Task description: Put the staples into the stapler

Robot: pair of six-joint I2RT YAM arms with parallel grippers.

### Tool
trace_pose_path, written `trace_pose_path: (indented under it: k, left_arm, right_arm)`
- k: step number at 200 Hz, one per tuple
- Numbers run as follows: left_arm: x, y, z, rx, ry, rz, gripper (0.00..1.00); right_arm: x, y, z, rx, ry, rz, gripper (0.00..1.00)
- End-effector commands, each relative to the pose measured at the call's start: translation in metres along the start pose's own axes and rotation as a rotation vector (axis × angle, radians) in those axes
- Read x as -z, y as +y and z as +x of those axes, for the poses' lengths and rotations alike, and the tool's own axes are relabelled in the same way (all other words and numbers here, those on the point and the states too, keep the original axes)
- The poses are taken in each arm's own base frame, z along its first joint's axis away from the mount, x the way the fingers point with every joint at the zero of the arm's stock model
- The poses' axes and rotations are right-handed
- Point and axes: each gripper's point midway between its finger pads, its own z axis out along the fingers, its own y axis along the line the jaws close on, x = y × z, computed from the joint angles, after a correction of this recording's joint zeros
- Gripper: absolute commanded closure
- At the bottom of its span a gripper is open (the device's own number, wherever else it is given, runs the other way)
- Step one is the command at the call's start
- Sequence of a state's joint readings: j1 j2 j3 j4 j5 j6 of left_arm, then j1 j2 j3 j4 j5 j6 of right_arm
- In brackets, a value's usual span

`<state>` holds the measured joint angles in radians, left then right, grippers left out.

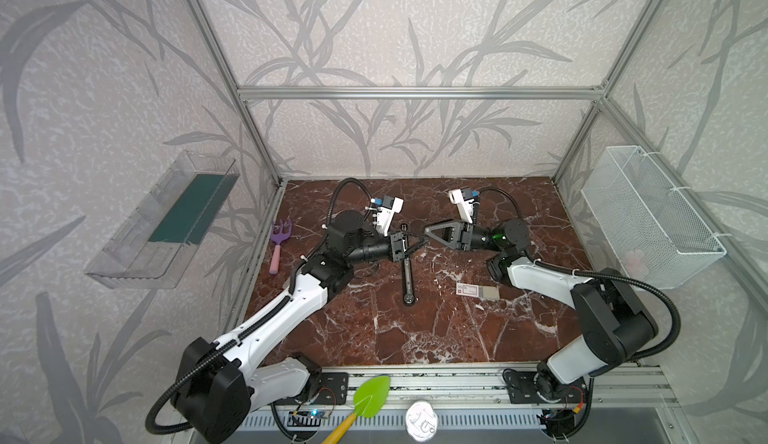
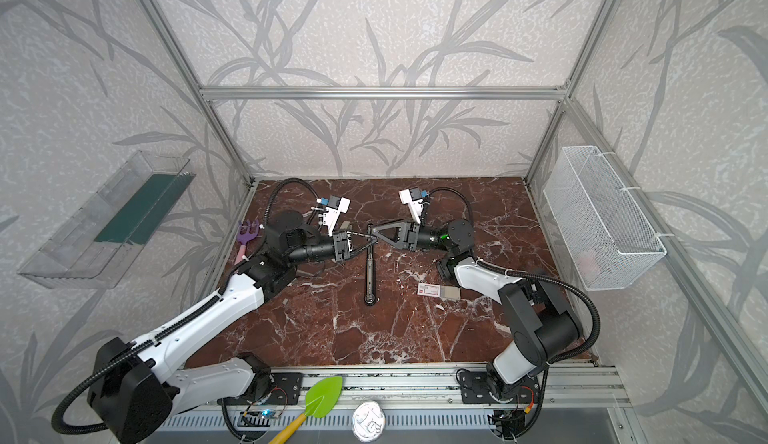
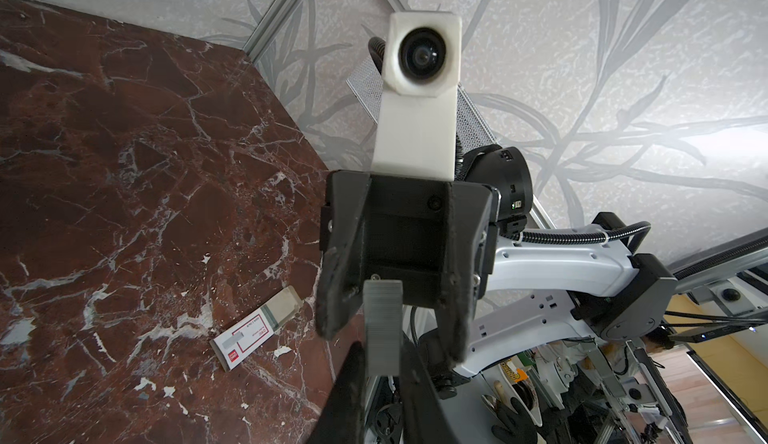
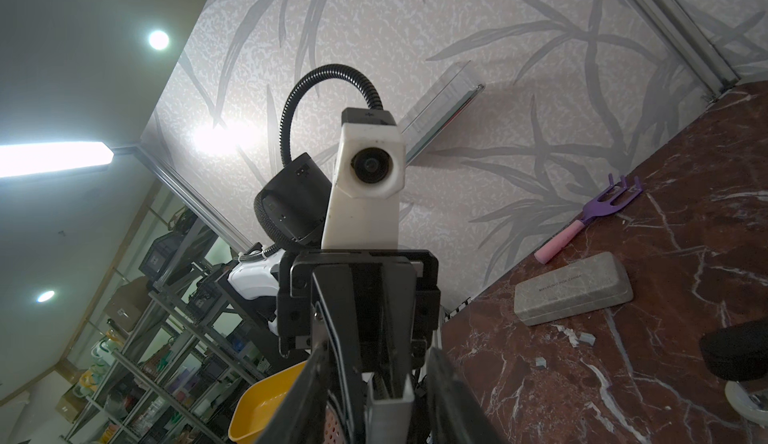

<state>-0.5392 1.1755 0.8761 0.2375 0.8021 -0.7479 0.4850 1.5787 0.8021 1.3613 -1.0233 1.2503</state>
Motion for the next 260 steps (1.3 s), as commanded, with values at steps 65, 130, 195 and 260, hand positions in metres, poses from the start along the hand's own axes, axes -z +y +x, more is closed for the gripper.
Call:
trace_pose_path:
  k: [65,130,195,260]
  left_arm:
    - [0.010,-0.020,-0.007,-0.026,-0.032,0.067,0.82]
    - [0.011,-0.019,-0.006,-0.021,-0.031,0.065,0.82]
    - [0.010,-0.017,-0.006,-0.024,-0.026,0.055,0.76]
    - [0.016,-0.014,-0.007,-0.034,-0.041,0.018,0.62]
  right_arm:
    - [0.004,0.031,-0.010,0.085,-0.008,-0.049,0.69]
    - [0.005,0.031,-0.009,0.087,-0.007,-0.047,0.81]
    - [0.007,0.027,-0.012,0.089,-0.019,-0.038,0.85]
    - [0.017,0.015,-0.021,0.083,-0.058,0.001,0.87]
